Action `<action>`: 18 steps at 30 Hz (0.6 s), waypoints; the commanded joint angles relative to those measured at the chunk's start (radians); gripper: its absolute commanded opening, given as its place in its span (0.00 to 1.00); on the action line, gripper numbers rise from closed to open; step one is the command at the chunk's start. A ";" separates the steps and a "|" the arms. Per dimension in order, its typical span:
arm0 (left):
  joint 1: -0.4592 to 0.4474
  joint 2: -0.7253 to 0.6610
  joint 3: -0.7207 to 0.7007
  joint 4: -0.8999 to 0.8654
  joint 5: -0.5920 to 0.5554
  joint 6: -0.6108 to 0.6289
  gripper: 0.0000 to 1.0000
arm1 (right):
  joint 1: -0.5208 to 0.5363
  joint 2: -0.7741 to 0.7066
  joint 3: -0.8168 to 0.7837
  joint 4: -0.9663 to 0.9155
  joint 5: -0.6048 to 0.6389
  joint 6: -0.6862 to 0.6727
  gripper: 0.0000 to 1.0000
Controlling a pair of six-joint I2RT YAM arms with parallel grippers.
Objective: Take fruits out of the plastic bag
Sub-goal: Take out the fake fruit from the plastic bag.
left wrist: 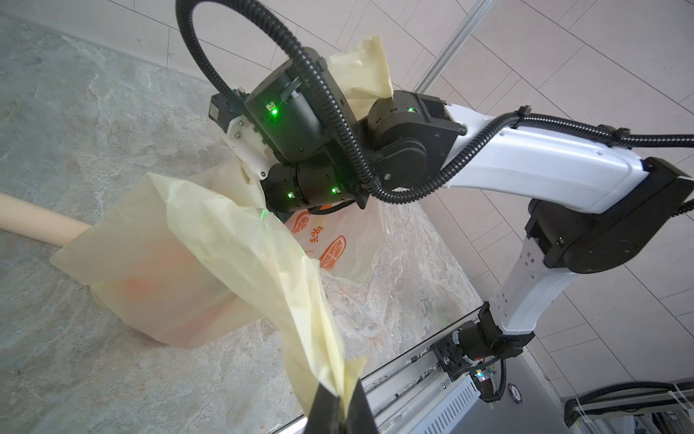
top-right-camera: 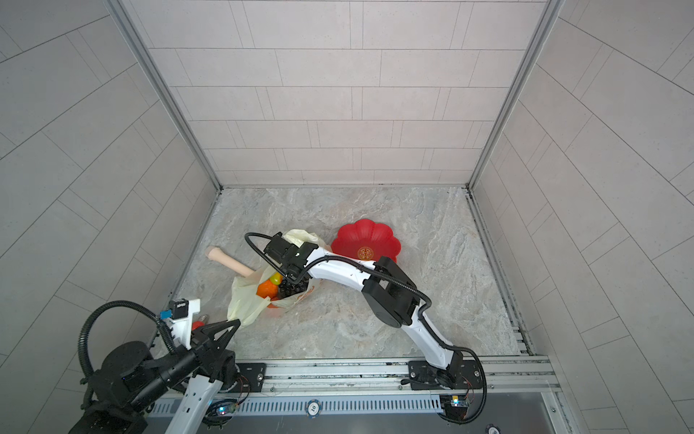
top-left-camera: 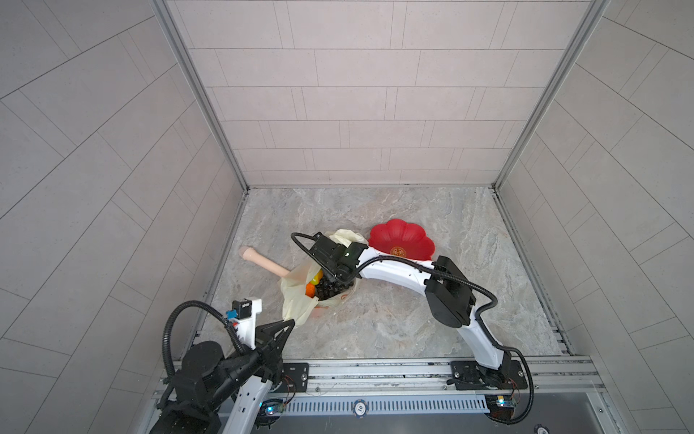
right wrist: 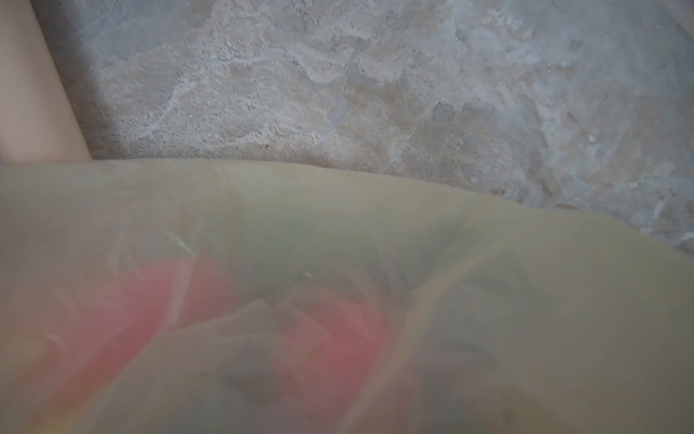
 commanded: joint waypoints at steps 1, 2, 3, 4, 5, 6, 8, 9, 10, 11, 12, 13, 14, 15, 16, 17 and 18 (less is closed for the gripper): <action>-0.001 -0.002 0.004 0.042 -0.020 0.017 0.02 | 0.004 -0.106 -0.007 -0.025 0.001 -0.023 0.49; -0.001 -0.001 0.004 0.047 -0.023 0.017 0.02 | 0.005 -0.123 -0.016 -0.028 -0.007 -0.025 0.49; -0.001 -0.001 0.004 0.051 -0.025 0.019 0.02 | 0.007 -0.140 -0.027 -0.026 -0.016 -0.027 0.49; 0.000 0.000 0.005 0.053 -0.026 0.020 0.03 | 0.009 -0.155 -0.036 -0.023 -0.024 -0.030 0.49; -0.001 0.002 0.007 0.055 -0.028 0.022 0.02 | 0.010 -0.171 -0.044 -0.020 -0.034 -0.031 0.49; -0.001 0.005 0.008 0.055 -0.028 0.026 0.02 | 0.010 -0.184 -0.052 -0.019 -0.046 -0.032 0.49; -0.001 0.010 0.010 0.055 -0.028 0.034 0.02 | 0.013 -0.206 -0.059 -0.020 -0.070 -0.036 0.49; 0.002 0.011 0.010 0.055 -0.031 0.037 0.02 | 0.014 -0.218 -0.062 -0.018 -0.079 -0.038 0.49; -0.001 0.011 0.010 0.055 -0.033 0.037 0.02 | 0.016 -0.229 -0.064 -0.015 -0.089 -0.040 0.49; -0.001 0.013 0.010 0.055 -0.037 0.036 0.02 | 0.017 -0.241 -0.070 -0.012 -0.098 -0.041 0.49; -0.001 0.014 0.010 0.055 -0.039 0.037 0.02 | 0.018 -0.251 -0.073 -0.010 -0.103 -0.040 0.49; 0.000 0.015 0.010 0.055 -0.040 0.038 0.02 | 0.018 -0.263 -0.079 -0.007 -0.113 -0.037 0.49; -0.001 0.014 0.010 0.055 -0.044 0.038 0.02 | 0.018 -0.275 -0.084 -0.003 -0.125 -0.038 0.49; -0.001 0.013 0.010 0.055 -0.047 0.038 0.02 | 0.018 -0.284 -0.088 0.001 -0.136 -0.036 0.49; 0.000 0.012 0.010 0.054 -0.052 0.039 0.02 | 0.018 -0.296 -0.096 0.006 -0.149 -0.035 0.49; 0.000 0.011 0.008 0.053 -0.058 0.038 0.02 | 0.018 -0.306 -0.102 0.009 -0.160 -0.033 0.49; -0.001 0.010 0.006 0.053 -0.065 0.038 0.02 | 0.019 -0.314 -0.106 0.012 -0.171 -0.032 0.49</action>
